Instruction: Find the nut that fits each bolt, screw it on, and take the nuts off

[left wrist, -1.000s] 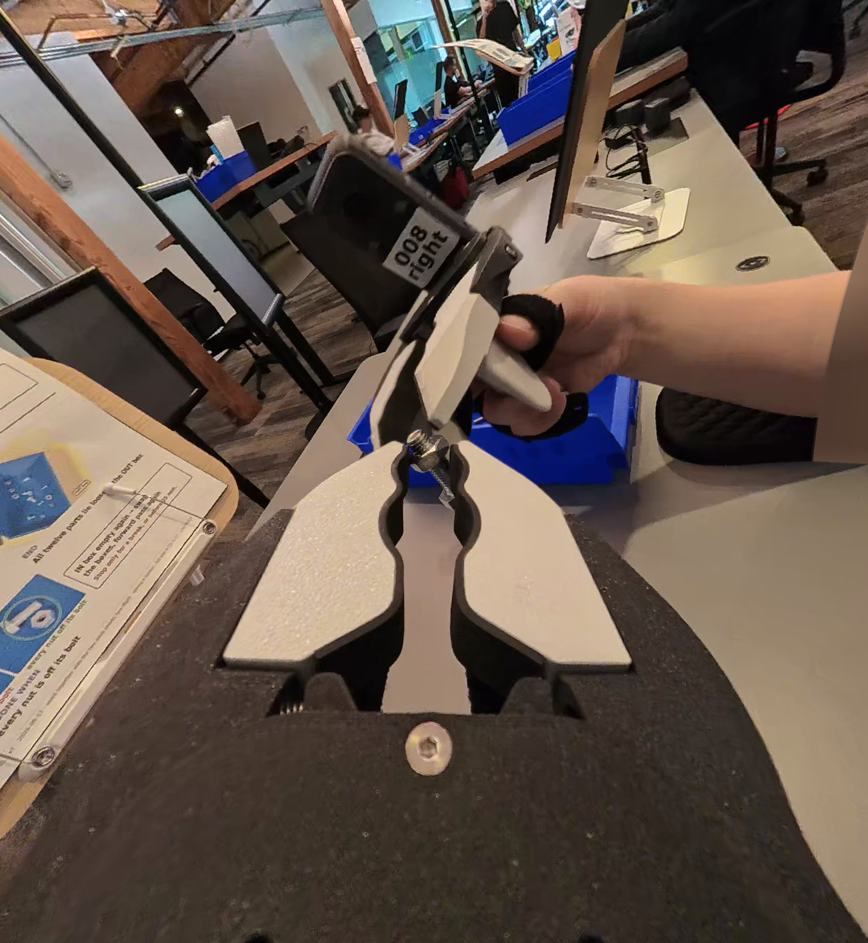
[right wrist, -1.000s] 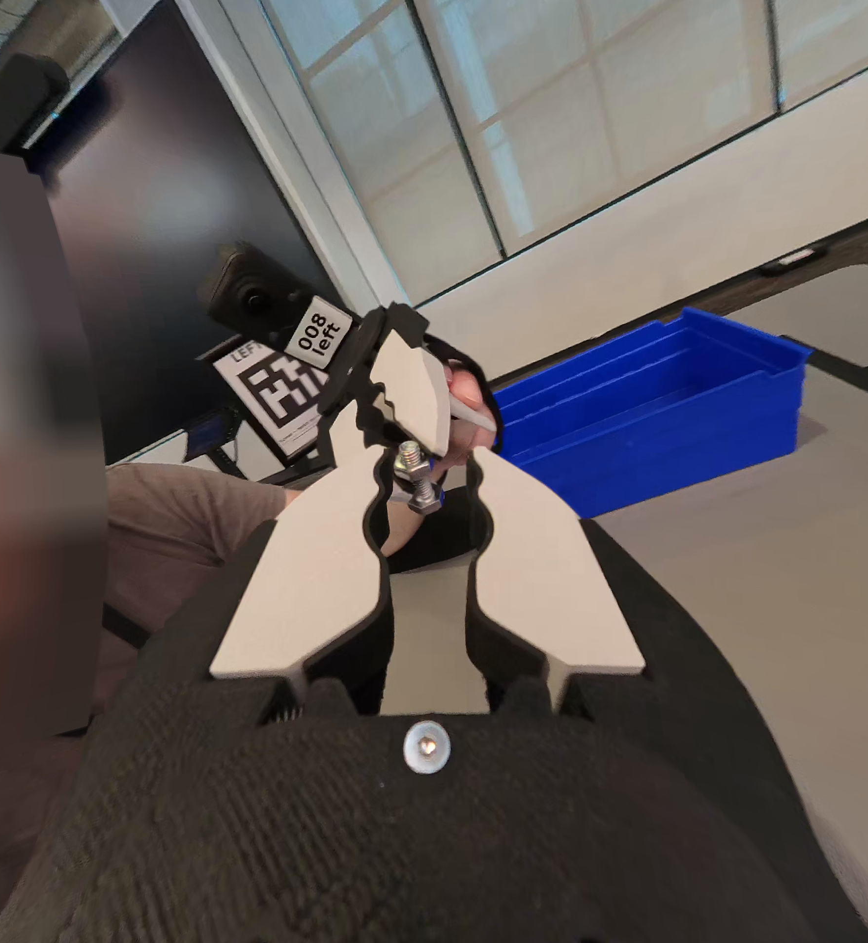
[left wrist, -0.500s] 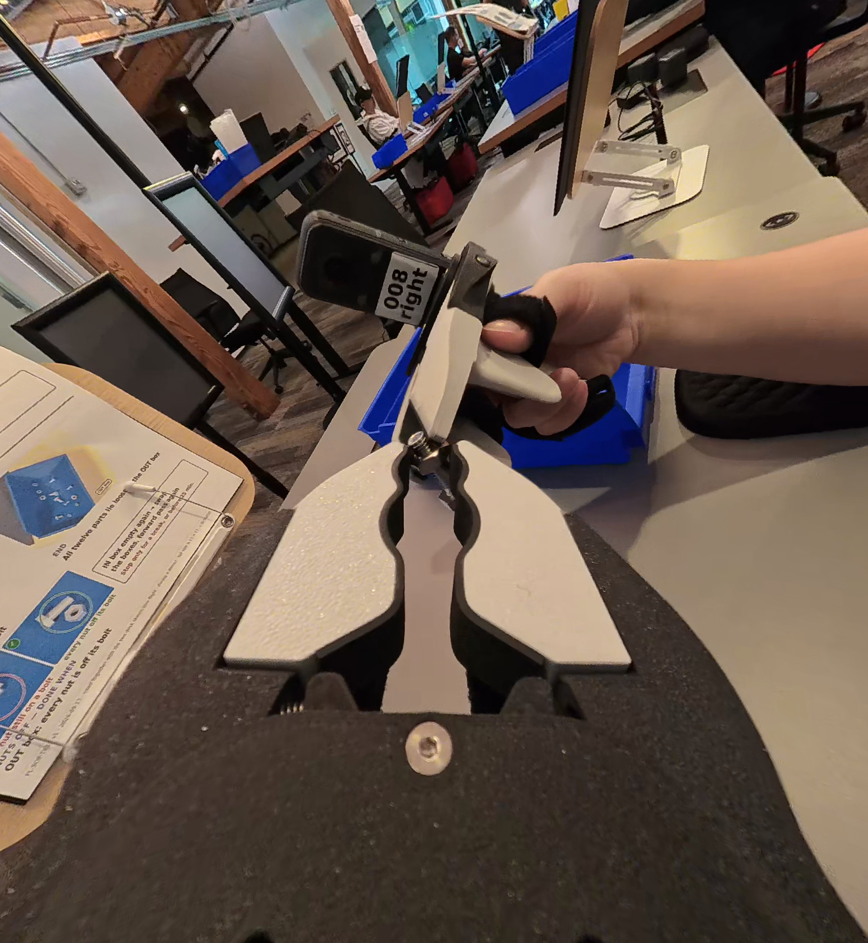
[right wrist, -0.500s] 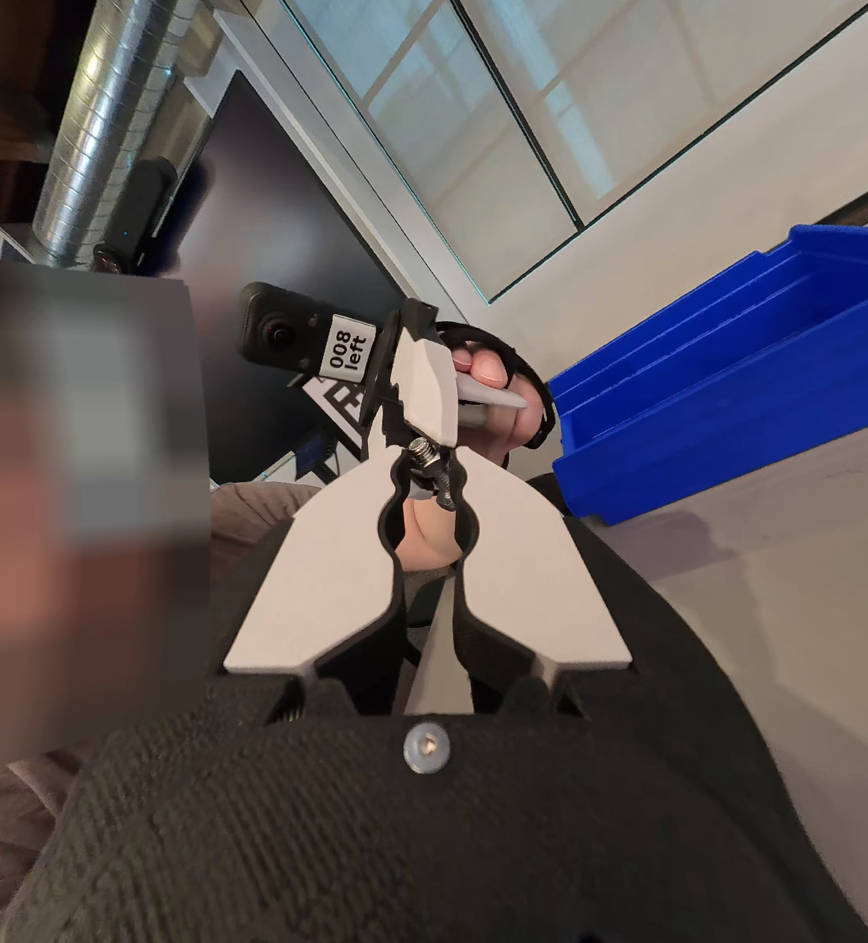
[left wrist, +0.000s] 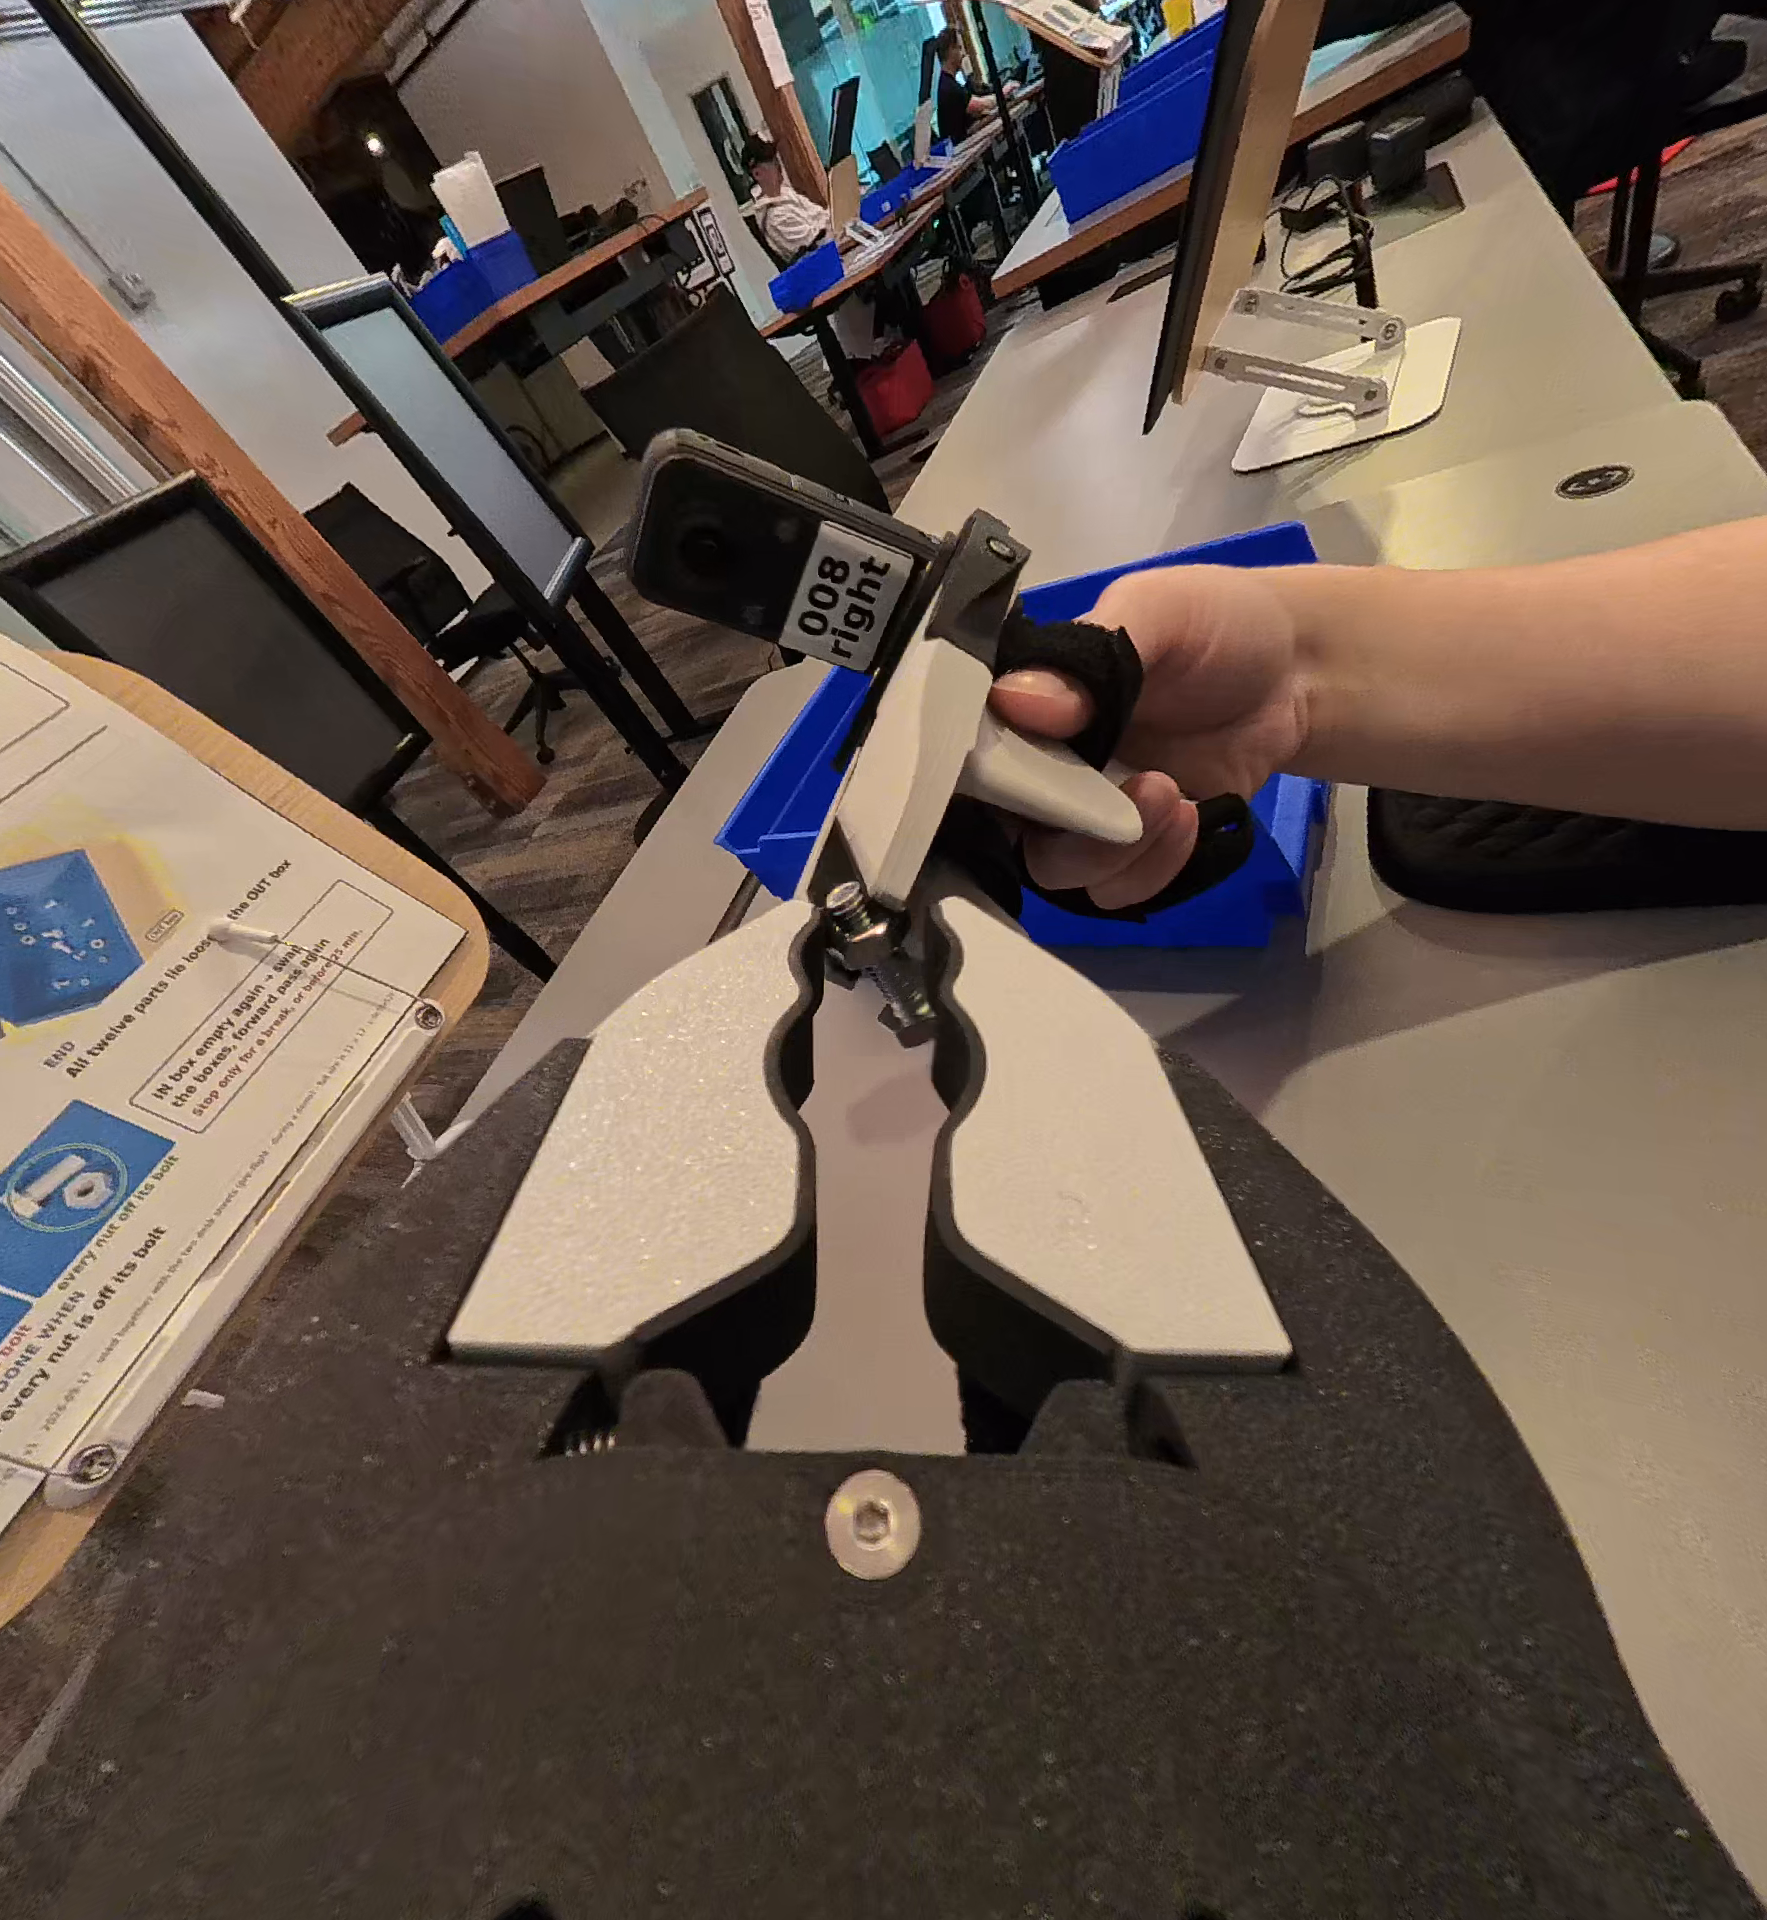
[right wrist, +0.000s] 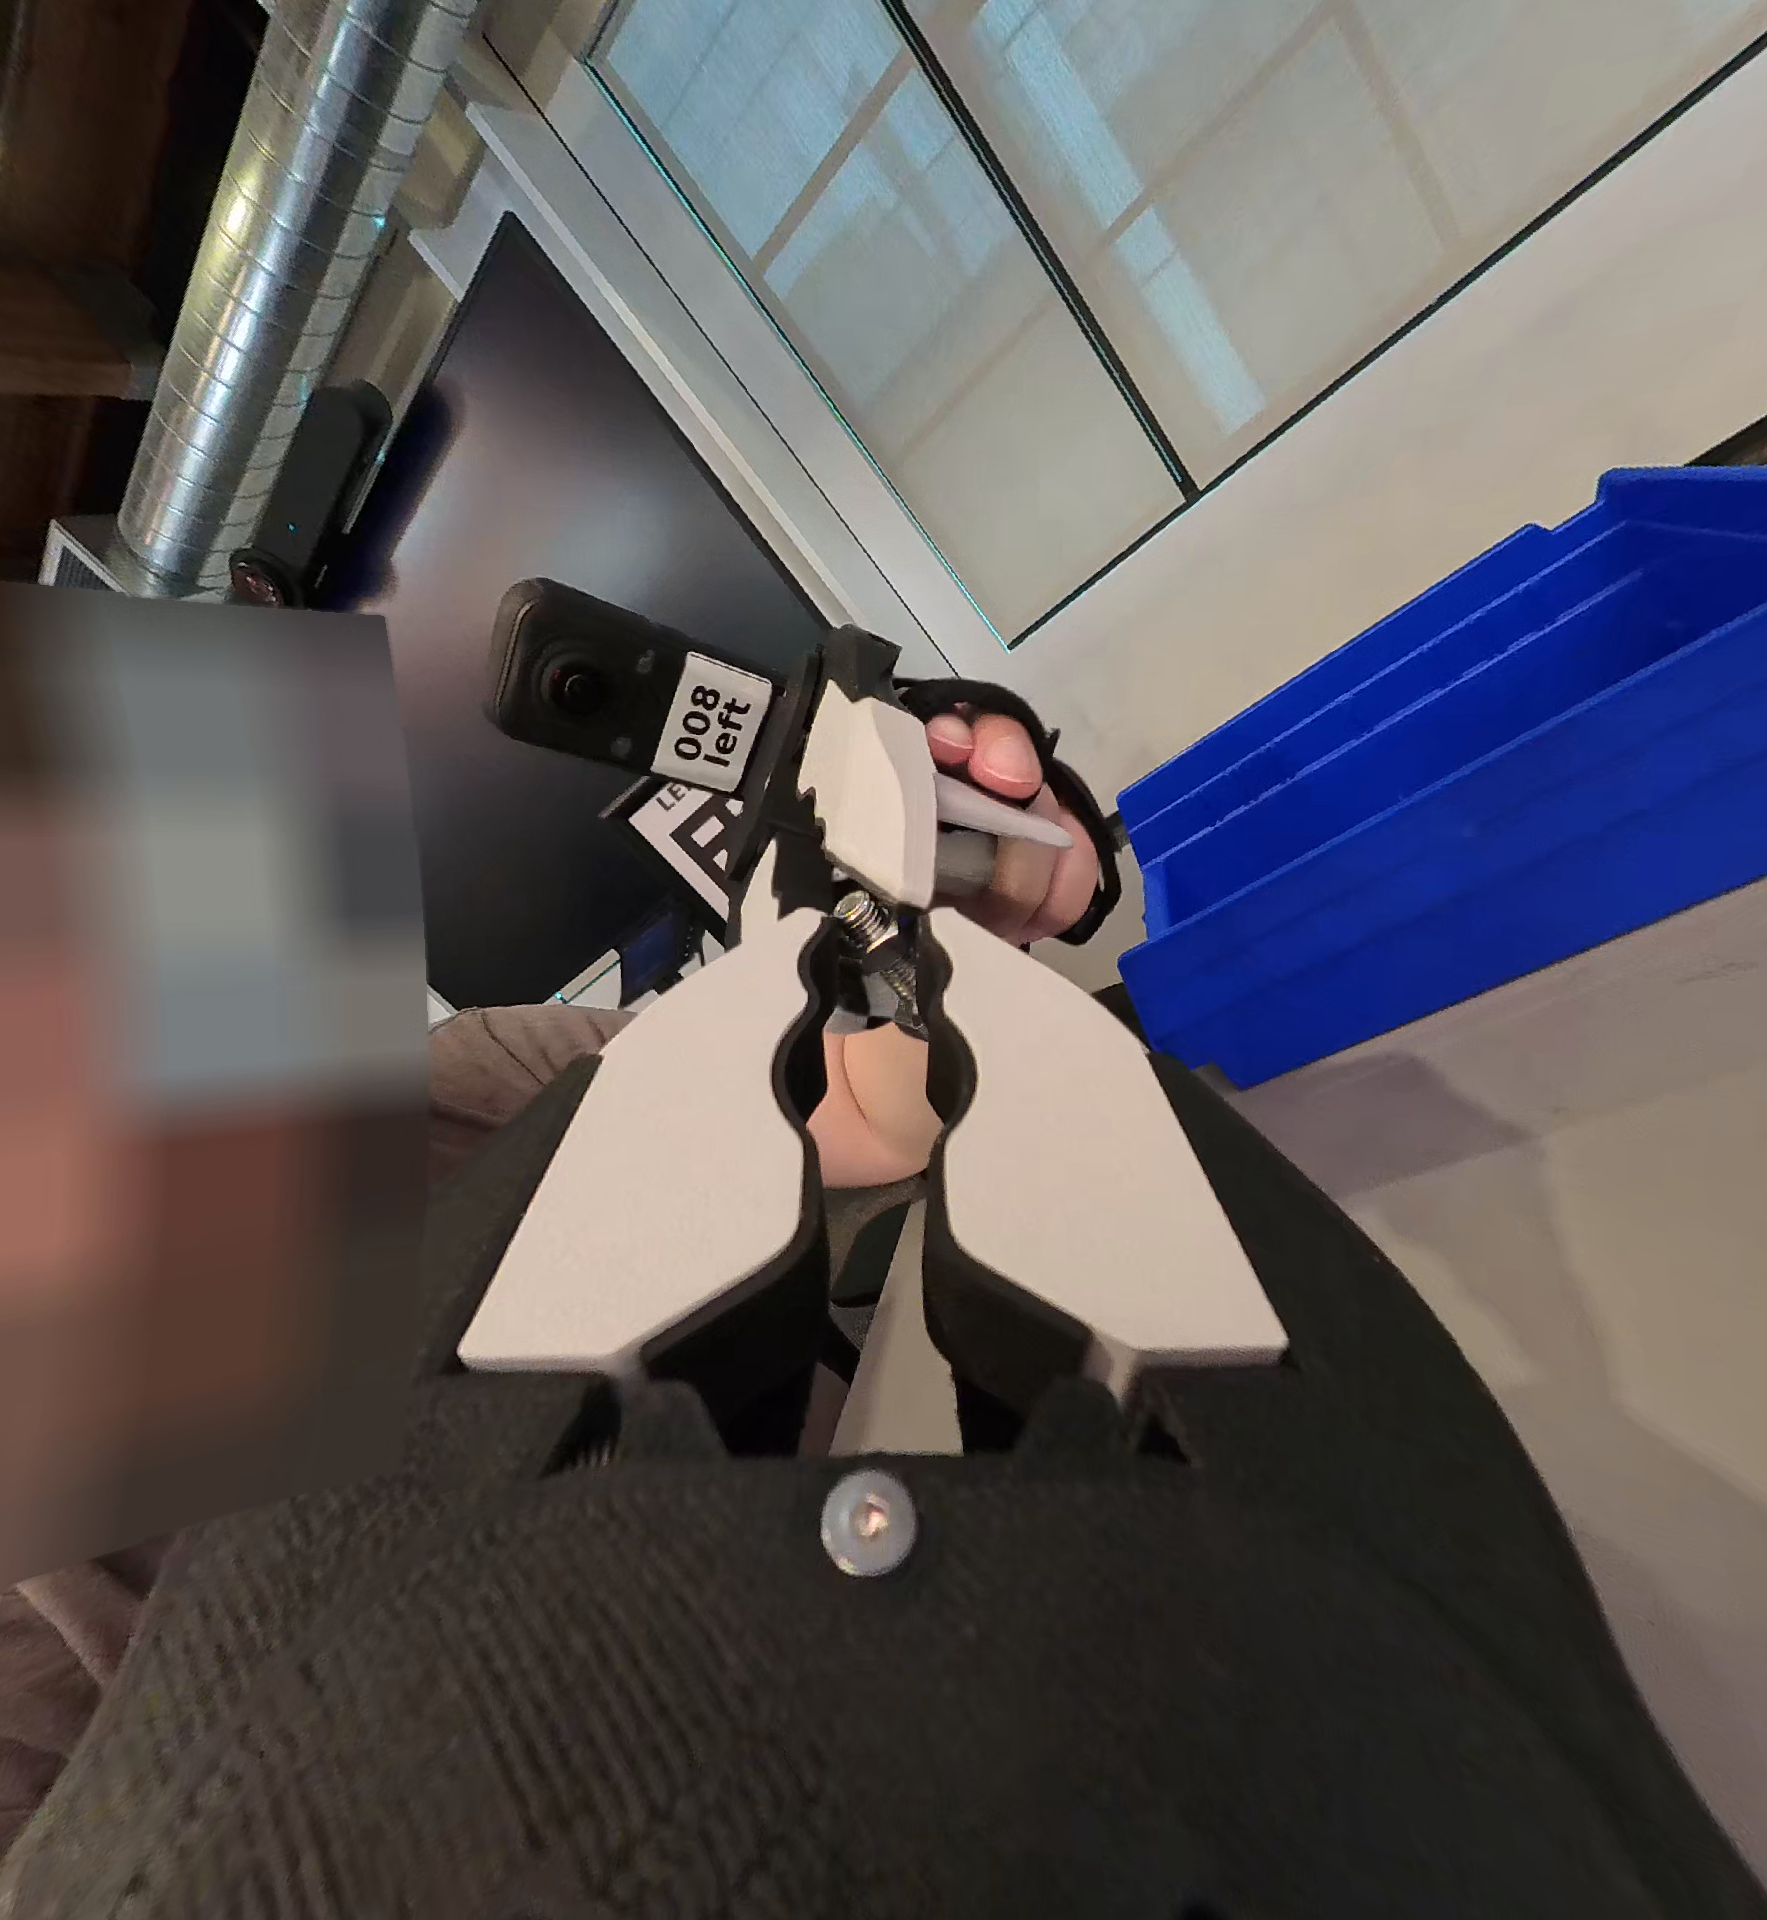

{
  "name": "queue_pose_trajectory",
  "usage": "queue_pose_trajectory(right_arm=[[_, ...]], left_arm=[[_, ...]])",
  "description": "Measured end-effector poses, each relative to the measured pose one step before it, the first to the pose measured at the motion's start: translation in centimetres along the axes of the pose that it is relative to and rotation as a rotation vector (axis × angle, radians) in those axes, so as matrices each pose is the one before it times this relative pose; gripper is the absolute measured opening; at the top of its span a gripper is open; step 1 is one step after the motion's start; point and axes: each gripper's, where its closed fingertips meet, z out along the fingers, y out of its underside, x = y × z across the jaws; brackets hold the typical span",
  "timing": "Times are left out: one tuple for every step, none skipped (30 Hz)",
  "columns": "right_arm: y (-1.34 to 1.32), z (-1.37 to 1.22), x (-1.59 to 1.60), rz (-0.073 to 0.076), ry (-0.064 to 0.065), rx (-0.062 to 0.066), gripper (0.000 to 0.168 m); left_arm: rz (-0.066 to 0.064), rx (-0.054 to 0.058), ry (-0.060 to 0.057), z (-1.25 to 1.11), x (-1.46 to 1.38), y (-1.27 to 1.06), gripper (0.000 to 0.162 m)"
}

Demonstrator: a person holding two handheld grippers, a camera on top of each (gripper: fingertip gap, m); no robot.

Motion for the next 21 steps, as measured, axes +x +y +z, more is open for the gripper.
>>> queue_pose_trajectory(right_arm=[[-0.064, 0.003, -0.011, -0.0014, -0.002, 0.005, 0.015], [-0.077, -0.019, 0.006, -0.0041, 0.0007, 0.0049, 0.015], [-0.062, -0.016, -0.017, -0.0061, 0.0008, 0.0034, 0.014], [-0.024, -0.031, -0.029, -0.0071, 0.0019, -0.0003, 0.014], [0.002, -0.025, 0.051, -0.0097, 0.0072, -0.0025, 0.014], [0.004, -0.047, 0.088, -0.0136, 0.0101, -0.0023, 0.014], [-0.014, -0.038, 0.006, -0.0122, 0.0027, -0.0015, 0.014], [-0.027, -0.047, -0.072, -0.0025, -0.0032, 0.0001, 0.014], [-0.066, -0.054, -0.032, 0.0024, -0.0019, 0.0031, 0.014], [-0.097, -0.056, -0.046, -0.0029, -0.002, 0.0052, 0.014], [-0.073, -0.044, -0.062, -0.0072, -0.0021, 0.0034, 0.014], [-0.083, -0.067, -0.068, -0.0077, -0.0006, 0.0016, 0.014], [-0.126, -0.08, -0.107, -0.0111, -0.0003, 0.0042, 0.014], [-0.182, -0.097, -0.183, -0.0165, -0.0018, 0.0062, 0.014], [-0.198, -0.084, -0.256, -0.021, -0.0032, 0.0054, 0.014], [-0.172, -0.066, -0.274, -0.024, -0.0032, 0.0044, 0.014], [-0.134, -0.029, -0.278, -0.0232, -0.0036, 0.0024, 0.014], [-0.075, -0.001, -0.272, -0.02, -0.0051, -0.0003, 0.014], [-0.046, 0.031, -0.266, -0.0187, -0.0066, -0.0019, 0.014], [-0.011, 0.05, -0.24, -0.0184, -0.0054, -0.0032, 0.014], [0.009, 0.036, -0.151, -0.0159, -0.0002, -0.0049, 0.014]], left_arm=[[-0.0114, 0.0067, 0.0067, -0.005, 0.071, -0.052, 0.02], [-0.0127, 0.0062, 0.008, 0.014, 0.083, -0.057, 0.023], [-0.011, 0.0073, 0.0074, 0.01, 0.056, -0.078, 0.025], [-0.0117, 0.0071, 0.0054, 0.012, 0.043, -0.059, 0.026], [-0.0122, -0.0001, 0.0056, 0.019, 0.026, 0.021, 0.027], [-0.0118, -0.0083, 0.0023, 0.033, -0.028, 0.104, 0.029], [-0.0153, -0.0144, -0.02, 0.029, -0.369, 0.16, 0.04], [-0.0108, -0.0129, -0.0316, 0.004, -0.547, 0.166, 0.052], [-0.0073, -0.002, -0.0169, -0.048, -0.318, 0.047, 0.057], [-0.004, 0.0078, 0.008, -0.057, 0.062, -0.052, 0.055], [-0.0009, 0.0086, 0.008, -0.036, 0.079, -0.038, 0.052], [0.0022, -0.0032, -0.0056, 0.024, -0.097, 0.133, 0.052], [0.0076, -0.0137, 0.0, 0.071, 0.004, 0.274, 0.051], [0.0081, -0.0142, 0.01, 0.115, 0.165, 0.32, 0.049], [-0.0005, -0.0136, 0.011, 0.158, 0.169, 0.327, 0.047], [-0.0082, -0.0057, 0.0081, 0.193, 0.147, 0.209, 0.046], [-0.014, 0.0024, 0.0201, 0.203, 0.305, 0.092, 0.043], [-0.0209, 0.0087, 0.0213, 0.18, 0.318, -0.057, 0.042], [-0.0184, 0.0215, 0.0156, 0.094, 0.243, -0.274, 0.04], [-0.0162, 0.0304, 0.0146, 0.004, 0.236, -0.417, 0.036], [-0.0186, 0.0242, 0.012, -0.026, 0.169, -0.362, 0.035]])
